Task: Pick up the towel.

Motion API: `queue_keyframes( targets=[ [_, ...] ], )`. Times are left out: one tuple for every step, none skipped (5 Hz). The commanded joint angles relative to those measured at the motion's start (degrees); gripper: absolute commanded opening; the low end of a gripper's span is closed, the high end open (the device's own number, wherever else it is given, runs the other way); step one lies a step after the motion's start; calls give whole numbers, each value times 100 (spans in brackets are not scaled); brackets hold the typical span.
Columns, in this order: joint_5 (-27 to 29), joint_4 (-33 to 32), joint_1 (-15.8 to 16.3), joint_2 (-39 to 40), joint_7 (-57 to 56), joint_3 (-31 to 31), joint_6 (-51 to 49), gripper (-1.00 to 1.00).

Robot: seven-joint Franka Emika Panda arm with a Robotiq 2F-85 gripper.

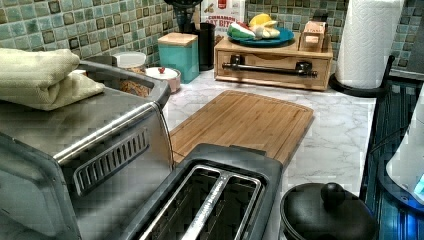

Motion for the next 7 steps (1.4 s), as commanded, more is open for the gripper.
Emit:
queue_keyframes(
  targets=[
    [485,144,640,-455,-922,384,722,-100],
    [836,8,512,-563,-1418,651,979,-100],
    [1266,37,561,-546,-2008,781,971,-100],
    [1598,177,628,-403,-2616,858,886,100],
    [2267,121,630,-421,-3404,933,971,100],
    [2747,337,545,-251,-3969,1016,597,100],
    [3534,130,620,-396,-4630,989,756,100]
  ],
)
